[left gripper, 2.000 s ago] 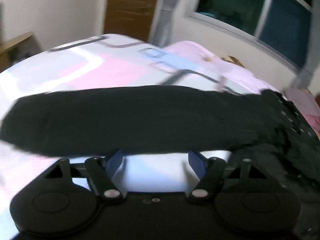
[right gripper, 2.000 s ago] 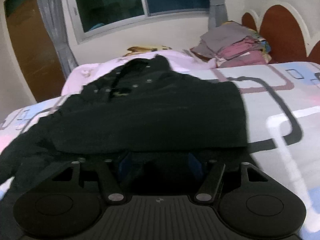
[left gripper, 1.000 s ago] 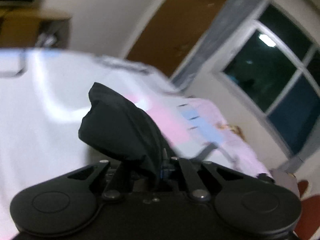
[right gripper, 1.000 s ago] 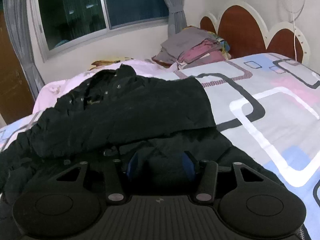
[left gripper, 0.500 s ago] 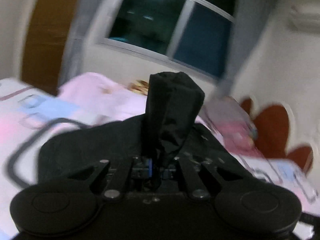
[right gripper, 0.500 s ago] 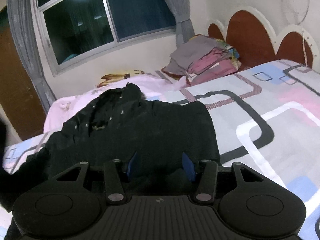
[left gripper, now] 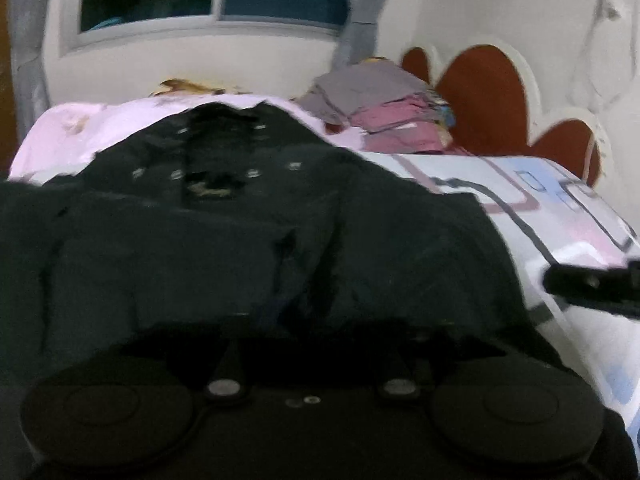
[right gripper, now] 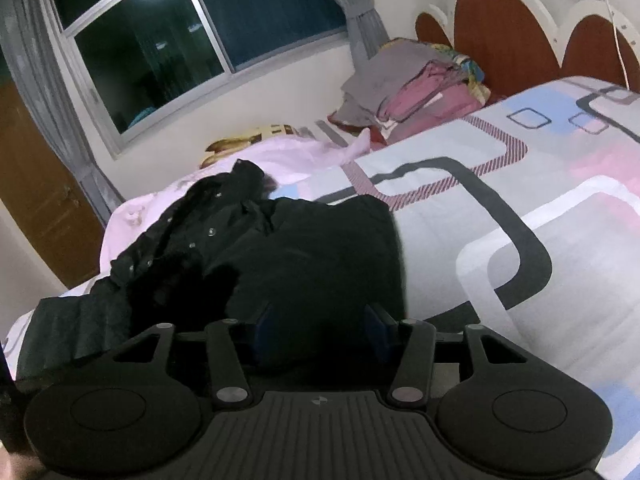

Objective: Fold large clothes

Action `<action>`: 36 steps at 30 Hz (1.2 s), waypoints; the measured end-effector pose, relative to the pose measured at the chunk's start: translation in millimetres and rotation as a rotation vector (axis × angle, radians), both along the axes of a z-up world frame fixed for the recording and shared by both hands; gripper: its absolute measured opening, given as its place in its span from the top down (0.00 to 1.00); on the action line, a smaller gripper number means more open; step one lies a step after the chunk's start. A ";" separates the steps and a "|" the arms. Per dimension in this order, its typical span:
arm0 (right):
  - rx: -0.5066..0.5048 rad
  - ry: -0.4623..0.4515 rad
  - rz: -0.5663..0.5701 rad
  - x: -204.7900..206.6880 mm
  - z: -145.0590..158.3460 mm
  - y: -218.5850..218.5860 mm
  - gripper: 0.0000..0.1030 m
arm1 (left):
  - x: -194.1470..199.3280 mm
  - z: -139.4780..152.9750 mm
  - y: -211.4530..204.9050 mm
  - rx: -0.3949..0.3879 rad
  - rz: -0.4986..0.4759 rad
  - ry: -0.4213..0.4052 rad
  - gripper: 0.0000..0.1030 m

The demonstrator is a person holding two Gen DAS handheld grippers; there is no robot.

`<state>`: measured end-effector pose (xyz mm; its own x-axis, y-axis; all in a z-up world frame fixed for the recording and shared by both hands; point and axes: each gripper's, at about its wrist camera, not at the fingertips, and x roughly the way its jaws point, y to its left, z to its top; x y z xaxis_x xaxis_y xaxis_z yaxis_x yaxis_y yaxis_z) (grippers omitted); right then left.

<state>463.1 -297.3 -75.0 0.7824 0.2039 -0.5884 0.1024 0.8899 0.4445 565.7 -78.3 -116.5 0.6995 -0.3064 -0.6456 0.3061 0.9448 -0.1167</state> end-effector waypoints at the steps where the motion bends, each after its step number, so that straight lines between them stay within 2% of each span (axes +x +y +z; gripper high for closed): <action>1: 0.034 -0.002 0.011 1.3 -1.1 -0.9 0.24 | -4.3 4.3 -3.0 -0.011 -0.022 -0.001 0.11; 2: 0.063 -0.015 0.019 1.6 -1.6 -2.1 0.18 | -9.6 7.9 -2.6 -0.020 -0.024 -0.018 0.04; 3: 0.076 -0.025 0.031 2.2 -1.2 -1.2 0.18 | -19.3 14.7 -0.1 -0.025 -0.020 -0.056 0.04; 6: 0.105 -0.031 0.081 7.5 0.1 7.5 0.18 | -36.9 33.8 27.3 -0.060 0.016 -0.128 0.13; 8: 0.140 -0.038 0.112 13.1 0.6 18.2 0.18 | -44.3 45.1 54.6 -0.074 0.093 -0.165 0.19; 10: 0.163 -0.031 0.140 20.2 -0.7 32.3 0.18 | -50.0 55.6 89.3 -0.083 0.194 -0.197 0.20; 13: 0.147 0.006 0.177 33.9 -7.5 54.7 0.19 | -48.7 54.6 135.0 -0.027 0.339 -0.191 0.26; 14: 0.143 0.014 0.184 38.3 -10.0 60.0 0.21 | -46.3 50.9 148.0 -0.020 0.371 -0.173 0.29; 15: 0.133 0.036 0.189 44.3 -13.9 67.5 0.32 | -43.5 48.8 159.7 -0.022 0.401 -0.160 0.30; 16: 0.117 0.061 0.197 50.8 -18.2 74.3 0.49 | -41.8 45.8 170.6 -0.029 0.422 -0.151 0.31; 17: 0.101 0.074 0.213 55.6 -21.3 81.4 0.55 | -40.1 43.2 179.2 -0.038 0.438 -0.140 0.31; 19: 0.051 0.075 0.230 60.3 -23.1 91.9 0.62 | -37.5 38.7 189.7 -0.049 0.443 -0.112 0.31; 22: 0.004 0.032 0.237 56.0 -16.4 94.4 0.84 | -38.6 36.3 191.8 -0.062 0.439 -0.100 0.31; 24: -0.011 -0.010 0.207 47.5 -7.3 82.8 0.88 | -38.7 38.0 186.7 -0.072 0.422 -0.112 0.31; 28: -0.054 -0.040 0.023 32.2 1.5 38.8 0.89 | -36.1 35.7 183.7 -0.112 0.354 -0.096 0.25; 31: -0.082 0.034 0.002 37.4 -14.0 19.3 0.89 | -20.8 18.7 168.5 -0.089 0.304 -0.035 0.26; 33: -0.083 0.039 0.007 39.2 -17.4 16.1 0.89 | -16.5 10.9 160.1 -0.059 0.295 -0.012 0.27; 35: -0.107 0.022 -0.001 37.5 -12.3 16.0 0.89 | -21.3 12.5 160.8 -0.052 0.298 -0.040 0.30; 36: -0.107 0.012 0.002 35.2 -9.5 17.0 0.89 | -23.2 14.5 161.9 -0.073 0.295 -0.063 0.30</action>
